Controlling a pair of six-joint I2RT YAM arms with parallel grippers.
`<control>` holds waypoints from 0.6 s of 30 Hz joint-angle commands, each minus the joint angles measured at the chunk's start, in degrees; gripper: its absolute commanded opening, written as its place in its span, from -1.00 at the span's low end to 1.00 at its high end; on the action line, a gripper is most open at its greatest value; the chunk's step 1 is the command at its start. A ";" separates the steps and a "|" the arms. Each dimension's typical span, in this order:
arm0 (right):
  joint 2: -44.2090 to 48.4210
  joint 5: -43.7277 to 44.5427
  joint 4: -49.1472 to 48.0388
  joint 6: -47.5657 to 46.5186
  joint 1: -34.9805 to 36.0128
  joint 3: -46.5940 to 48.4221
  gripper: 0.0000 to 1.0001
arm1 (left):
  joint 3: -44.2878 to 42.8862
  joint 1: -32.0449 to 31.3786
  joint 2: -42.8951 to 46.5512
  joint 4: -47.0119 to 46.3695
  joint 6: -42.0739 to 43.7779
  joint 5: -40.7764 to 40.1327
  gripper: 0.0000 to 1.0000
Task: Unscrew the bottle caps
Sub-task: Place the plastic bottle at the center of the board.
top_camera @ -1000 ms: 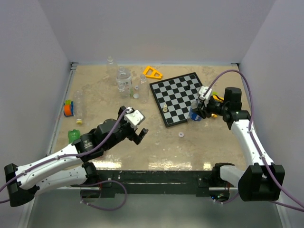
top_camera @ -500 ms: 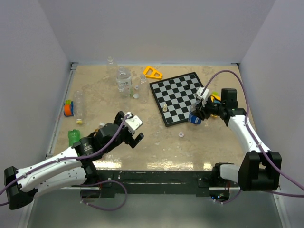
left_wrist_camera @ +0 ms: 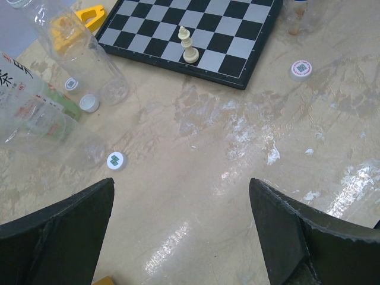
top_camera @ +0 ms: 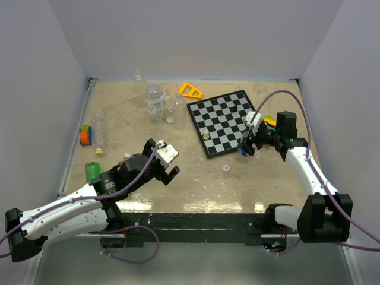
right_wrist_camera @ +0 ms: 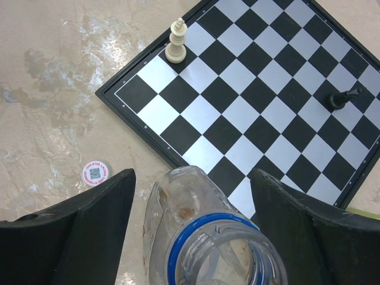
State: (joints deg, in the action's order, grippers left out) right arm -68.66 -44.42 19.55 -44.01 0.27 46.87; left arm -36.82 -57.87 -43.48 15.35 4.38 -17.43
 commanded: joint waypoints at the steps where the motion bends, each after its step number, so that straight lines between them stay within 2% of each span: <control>1: 1.78 -0.58 -0.13 -1.26 -0.10 0.15 0.67 | 0.25 0.30 0.94 -1.82 1.59 -0.24 1.00; 7: 3.27 -0.49 -0.74 0.32 -0.10 0.32 0.79 | 0.26 0.30 1.21 -1.91 1.51 -0.24 1.00; 18: 4.50 -0.66 -1.27 1.56 -0.10 1.12 0.84 | 0.34 0.30 1.30 -1.91 1.59 -0.15 1.00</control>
State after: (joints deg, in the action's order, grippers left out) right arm -64.97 -44.47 19.55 -43.48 0.25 46.87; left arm -36.73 -57.80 -43.00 15.33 5.19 -17.39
